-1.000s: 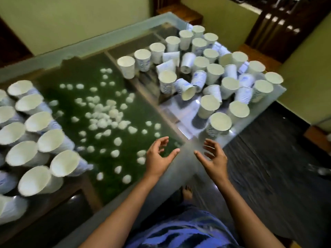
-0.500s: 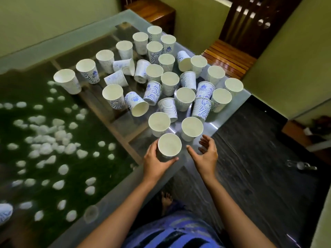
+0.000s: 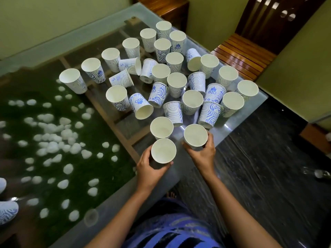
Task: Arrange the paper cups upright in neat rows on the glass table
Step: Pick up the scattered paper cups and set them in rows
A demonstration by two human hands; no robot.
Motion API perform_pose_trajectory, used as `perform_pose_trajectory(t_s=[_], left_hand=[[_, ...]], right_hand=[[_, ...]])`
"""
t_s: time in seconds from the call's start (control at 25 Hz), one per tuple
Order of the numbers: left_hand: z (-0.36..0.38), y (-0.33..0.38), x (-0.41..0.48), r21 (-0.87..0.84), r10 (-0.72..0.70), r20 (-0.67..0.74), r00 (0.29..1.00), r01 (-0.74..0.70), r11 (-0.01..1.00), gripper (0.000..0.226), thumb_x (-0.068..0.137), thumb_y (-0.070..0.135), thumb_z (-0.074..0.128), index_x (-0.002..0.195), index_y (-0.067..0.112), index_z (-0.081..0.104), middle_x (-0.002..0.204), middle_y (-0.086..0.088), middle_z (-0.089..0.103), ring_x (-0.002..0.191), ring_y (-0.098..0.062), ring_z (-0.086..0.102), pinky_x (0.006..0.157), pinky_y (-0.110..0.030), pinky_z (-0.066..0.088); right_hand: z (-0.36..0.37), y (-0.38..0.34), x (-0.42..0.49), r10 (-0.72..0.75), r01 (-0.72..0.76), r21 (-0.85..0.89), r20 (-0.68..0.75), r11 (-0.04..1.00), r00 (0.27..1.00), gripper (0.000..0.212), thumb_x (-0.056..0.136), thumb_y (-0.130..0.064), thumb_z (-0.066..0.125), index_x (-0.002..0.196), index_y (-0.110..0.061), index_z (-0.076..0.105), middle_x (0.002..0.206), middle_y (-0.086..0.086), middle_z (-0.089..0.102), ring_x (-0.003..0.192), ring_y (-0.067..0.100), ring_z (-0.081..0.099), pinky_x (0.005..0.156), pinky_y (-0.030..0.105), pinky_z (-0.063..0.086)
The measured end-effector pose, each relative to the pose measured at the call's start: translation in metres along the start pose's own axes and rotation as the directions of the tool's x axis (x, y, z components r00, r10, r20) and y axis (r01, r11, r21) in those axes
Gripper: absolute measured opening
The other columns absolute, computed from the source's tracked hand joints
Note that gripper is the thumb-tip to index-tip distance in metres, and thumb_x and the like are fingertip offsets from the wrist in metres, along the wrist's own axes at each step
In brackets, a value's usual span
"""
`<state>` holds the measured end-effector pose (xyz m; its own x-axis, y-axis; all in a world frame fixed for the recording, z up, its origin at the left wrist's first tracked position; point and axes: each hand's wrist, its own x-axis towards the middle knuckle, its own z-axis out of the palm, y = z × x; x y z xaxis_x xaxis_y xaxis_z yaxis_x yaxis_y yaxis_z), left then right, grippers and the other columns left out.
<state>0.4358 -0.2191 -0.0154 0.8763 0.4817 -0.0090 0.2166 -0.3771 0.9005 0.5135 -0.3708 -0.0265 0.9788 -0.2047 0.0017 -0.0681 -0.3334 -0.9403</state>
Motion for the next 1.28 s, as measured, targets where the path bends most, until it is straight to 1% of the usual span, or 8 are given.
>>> perform_pose_trajectory(t_s=[0.12, 0.36, 0.6, 0.68, 0.8, 1.04, 1.16, 1.28], left_hand=[[-0.006, -0.005, -0.004, 0.01, 0.01, -0.016, 1.0, -0.01, 1.0, 0.068, 0.05, 0.021, 0.09, 0.109, 0.007, 0.061, 0.108, -0.004, 0.066, 0.098, -0.016, 0.06, 0.086, -0.023, 0.046], [-0.049, -0.024, -0.02, 0.014, -0.027, -0.119, 0.993, 0.028, 0.999, 0.068, 0.049, 0.021, 0.09, 0.109, 0.008, 0.061, 0.103, 0.003, 0.062, 0.093, -0.003, 0.056, 0.08, -0.004, 0.039], [-0.131, -0.061, -0.053, -0.029, -0.141, -0.326, 0.935, 0.139, 0.99, 0.063, 0.052, 0.014, 0.089, 0.107, 0.003, 0.06, 0.102, -0.008, 0.065, 0.092, -0.019, 0.059, 0.08, -0.022, 0.045], [-0.168, -0.076, -0.069, -0.048, -0.162, -0.376, 0.912, 0.155, 0.987, 0.062, 0.052, 0.012, 0.089, 0.106, 0.0, 0.06, 0.101, -0.012, 0.066, 0.091, -0.022, 0.06, 0.078, -0.021, 0.045], [-0.242, -0.107, -0.102, -0.054, -0.183, -0.448, 0.875, 0.178, 0.983, 0.067, 0.05, 0.011, 0.089, 0.108, -0.005, 0.06, 0.103, -0.014, 0.065, 0.093, -0.019, 0.058, 0.077, -0.012, 0.041], [-0.364, -0.172, -0.157, -0.029, -0.204, -0.536, 0.819, 0.224, 0.974, 0.069, 0.05, 0.015, 0.09, 0.11, -0.003, 0.06, 0.11, -0.017, 0.065, 0.101, -0.022, 0.058, 0.085, -0.017, 0.039], [-0.395, -0.19, -0.165, -0.054, -0.213, -0.525, 0.824, 0.217, 0.975, 0.068, 0.051, 0.014, 0.089, 0.11, -0.002, 0.059, 0.11, -0.016, 0.065, 0.101, -0.019, 0.057, 0.085, -0.015, 0.039], [-0.404, -0.197, -0.164, -0.065, -0.2, -0.494, 0.846, 0.193, 0.979, 0.065, 0.051, 0.013, 0.089, 0.108, 0.001, 0.061, 0.106, -0.013, 0.066, 0.097, -0.015, 0.056, 0.08, -0.007, 0.035]], right_hand=[[0.003, -0.001, -0.015, -0.065, 0.068, -0.041, 0.057, 0.997, 0.996, 0.066, 0.057, -0.011, 0.086, 0.113, -0.01, 0.052, 0.106, 0.008, 0.061, 0.097, 0.025, 0.058, 0.084, 0.027, 0.046], [0.022, -0.011, -0.059, -0.183, 0.2, -0.064, 0.214, 0.978, 0.96, 0.062, 0.055, -0.011, 0.088, 0.109, -0.006, 0.055, 0.099, 0.002, 0.052, 0.094, 0.012, 0.051, 0.081, 0.009, 0.038], [0.08, -0.041, -0.124, -0.238, 0.26, 0.013, 0.448, 0.965, 0.862, 0.068, 0.057, -0.028, 0.084, 0.113, -0.004, 0.053, 0.106, 0.004, 0.053, 0.099, 0.004, 0.049, 0.086, 0.006, 0.038], [0.105, -0.052, -0.155, -0.276, 0.305, 0.02, 0.483, 0.952, 0.831, 0.07, 0.056, -0.029, 0.085, 0.112, -0.003, 0.053, 0.106, 0.002, 0.053, 0.099, 0.001, 0.048, 0.087, 0.004, 0.035], [0.149, -0.067, -0.216, -0.296, 0.326, 0.043, 0.545, 0.944, 0.785, 0.072, 0.055, -0.025, 0.089, 0.114, -0.005, 0.053, 0.107, 0.002, 0.055, 0.1, 0.004, 0.05, 0.088, 0.007, 0.037], [0.221, -0.089, -0.34, -0.311, 0.349, 0.069, 0.636, 0.935, 0.706, 0.069, 0.058, -0.027, 0.087, 0.116, -0.017, 0.05, 0.11, -0.002, 0.058, 0.098, 0.006, 0.055, 0.078, 0.013, 0.047], [0.241, -0.1, -0.373, -0.294, 0.331, 0.067, 0.646, 0.941, 0.705, 0.069, 0.06, -0.024, 0.087, 0.116, -0.027, 0.047, 0.11, -0.013, 0.056, 0.099, 0.003, 0.055, 0.082, 0.023, 0.05], [0.25, -0.103, -0.381, -0.279, 0.332, 0.038, 0.639, 0.942, 0.717, 0.071, 0.059, -0.027, 0.086, 0.118, -0.022, 0.049, 0.11, -0.011, 0.056, 0.099, 0.006, 0.056, 0.085, 0.028, 0.051]])
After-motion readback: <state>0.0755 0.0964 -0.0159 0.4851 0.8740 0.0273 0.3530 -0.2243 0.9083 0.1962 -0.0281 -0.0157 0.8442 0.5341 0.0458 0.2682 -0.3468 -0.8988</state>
